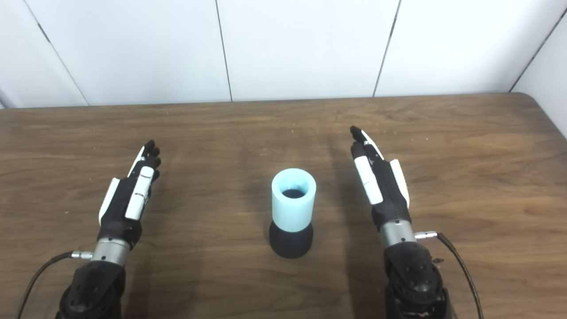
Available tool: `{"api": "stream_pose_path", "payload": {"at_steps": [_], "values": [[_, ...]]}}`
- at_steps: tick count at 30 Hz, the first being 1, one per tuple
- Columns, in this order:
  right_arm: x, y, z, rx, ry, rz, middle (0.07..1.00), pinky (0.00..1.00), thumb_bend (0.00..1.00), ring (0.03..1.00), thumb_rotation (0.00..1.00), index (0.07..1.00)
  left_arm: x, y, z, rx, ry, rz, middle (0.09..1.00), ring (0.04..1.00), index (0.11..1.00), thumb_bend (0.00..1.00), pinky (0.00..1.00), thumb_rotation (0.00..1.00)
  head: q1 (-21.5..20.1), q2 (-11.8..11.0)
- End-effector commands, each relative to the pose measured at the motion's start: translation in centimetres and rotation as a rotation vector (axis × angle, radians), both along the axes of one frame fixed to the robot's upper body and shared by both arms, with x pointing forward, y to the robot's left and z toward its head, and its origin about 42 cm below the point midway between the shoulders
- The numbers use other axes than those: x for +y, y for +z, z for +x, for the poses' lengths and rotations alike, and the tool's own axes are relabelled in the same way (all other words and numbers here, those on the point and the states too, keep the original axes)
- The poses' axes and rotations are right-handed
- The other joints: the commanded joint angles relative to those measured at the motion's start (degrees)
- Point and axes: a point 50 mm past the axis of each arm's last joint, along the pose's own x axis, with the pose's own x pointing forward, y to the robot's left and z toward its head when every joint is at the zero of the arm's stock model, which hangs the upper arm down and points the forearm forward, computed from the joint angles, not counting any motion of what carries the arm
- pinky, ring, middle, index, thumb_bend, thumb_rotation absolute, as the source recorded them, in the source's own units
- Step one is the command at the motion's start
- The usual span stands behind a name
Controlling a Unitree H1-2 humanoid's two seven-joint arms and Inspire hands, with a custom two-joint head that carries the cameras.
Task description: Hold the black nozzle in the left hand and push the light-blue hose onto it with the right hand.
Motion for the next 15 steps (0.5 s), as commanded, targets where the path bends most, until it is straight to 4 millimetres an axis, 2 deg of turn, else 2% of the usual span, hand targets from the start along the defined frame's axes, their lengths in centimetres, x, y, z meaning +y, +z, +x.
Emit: {"api": "stream_pose_path", "payload": {"at_steps": [1,15], "values": [[0.26,1.13,0.37,-0.076,0.001,0.009,0.956,0.97,0.51,0.956,1.00,0.922,-0.24,2.00,0.37,-0.089,-0.007,0.004,0.994,0.991,0.973,0.45,0.99,0.97,-0.08,0.02],[-0.39,0.59,0.27,-0.076,-0.019,0.080,0.941,0.94,0.51,0.940,1.00,0.922,0.29,2.81,0.02,-0.107,0.054,0.027,0.959,0.948,0.940,0.45,0.90,0.96,0.69,-0.78]]}}
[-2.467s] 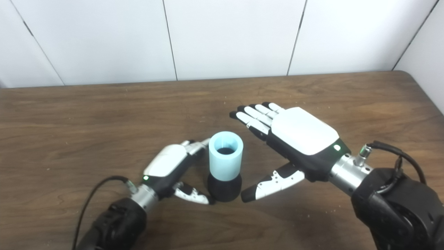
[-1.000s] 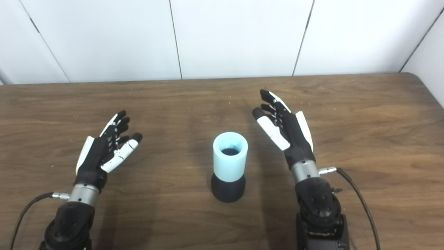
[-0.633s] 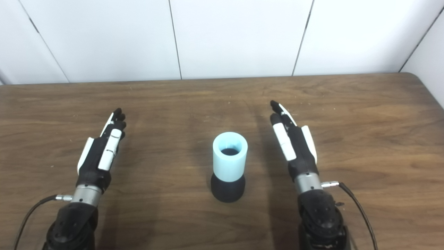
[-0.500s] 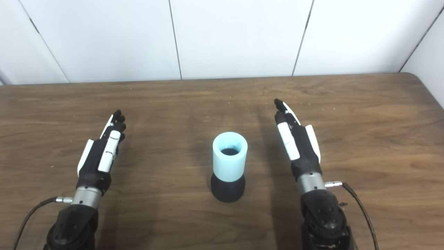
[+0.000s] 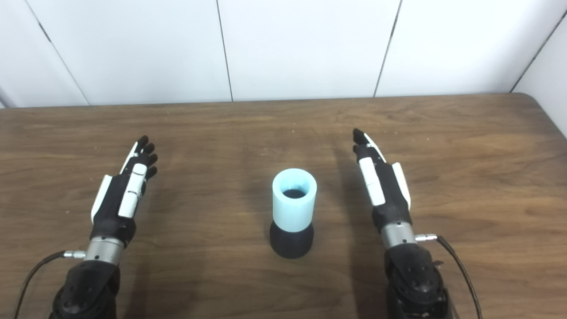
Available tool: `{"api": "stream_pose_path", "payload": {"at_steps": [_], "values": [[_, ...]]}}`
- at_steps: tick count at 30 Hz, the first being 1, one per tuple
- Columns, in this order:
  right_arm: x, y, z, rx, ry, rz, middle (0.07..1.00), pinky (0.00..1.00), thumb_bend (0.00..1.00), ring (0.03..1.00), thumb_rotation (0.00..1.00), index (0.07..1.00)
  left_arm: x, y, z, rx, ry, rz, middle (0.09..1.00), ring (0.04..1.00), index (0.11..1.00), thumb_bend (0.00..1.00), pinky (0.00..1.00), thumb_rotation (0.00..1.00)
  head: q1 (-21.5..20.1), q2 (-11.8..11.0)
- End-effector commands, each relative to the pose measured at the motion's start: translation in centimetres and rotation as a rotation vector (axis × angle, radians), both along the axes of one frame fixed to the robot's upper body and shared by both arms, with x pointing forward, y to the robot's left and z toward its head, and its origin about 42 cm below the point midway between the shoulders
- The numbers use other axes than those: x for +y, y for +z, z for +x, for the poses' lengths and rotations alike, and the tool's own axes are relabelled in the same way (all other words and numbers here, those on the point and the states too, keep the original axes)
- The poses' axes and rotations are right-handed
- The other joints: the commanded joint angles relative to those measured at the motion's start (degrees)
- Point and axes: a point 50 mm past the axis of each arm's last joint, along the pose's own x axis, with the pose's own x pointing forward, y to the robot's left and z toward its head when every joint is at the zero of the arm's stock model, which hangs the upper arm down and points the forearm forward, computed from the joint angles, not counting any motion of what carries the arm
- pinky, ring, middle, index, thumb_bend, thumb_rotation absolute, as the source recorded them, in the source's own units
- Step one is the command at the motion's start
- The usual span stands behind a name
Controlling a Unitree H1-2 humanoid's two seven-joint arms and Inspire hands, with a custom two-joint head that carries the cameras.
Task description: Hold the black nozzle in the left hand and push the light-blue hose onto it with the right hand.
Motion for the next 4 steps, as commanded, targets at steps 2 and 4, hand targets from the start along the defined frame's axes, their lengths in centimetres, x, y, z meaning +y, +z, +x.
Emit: {"api": "stream_pose_path", "payload": {"at_steps": [2,4], "values": [[-0.04,1.16,0.09,-0.089,-0.002,0.022,0.940,0.93,0.51,0.939,1.00,0.921,-0.19,2.07,0.12,-0.082,0.022,0.018,0.949,0.946,0.935,0.44,0.89,0.96,0.15,-0.07],[-0.18,1.00,0.09,-0.091,-0.002,0.027,0.940,0.93,0.51,0.939,1.00,0.921,-0.21,2.09,0.06,-0.083,0.032,0.021,0.942,0.944,0.931,0.44,0.89,0.95,0.70,-0.17]]}}
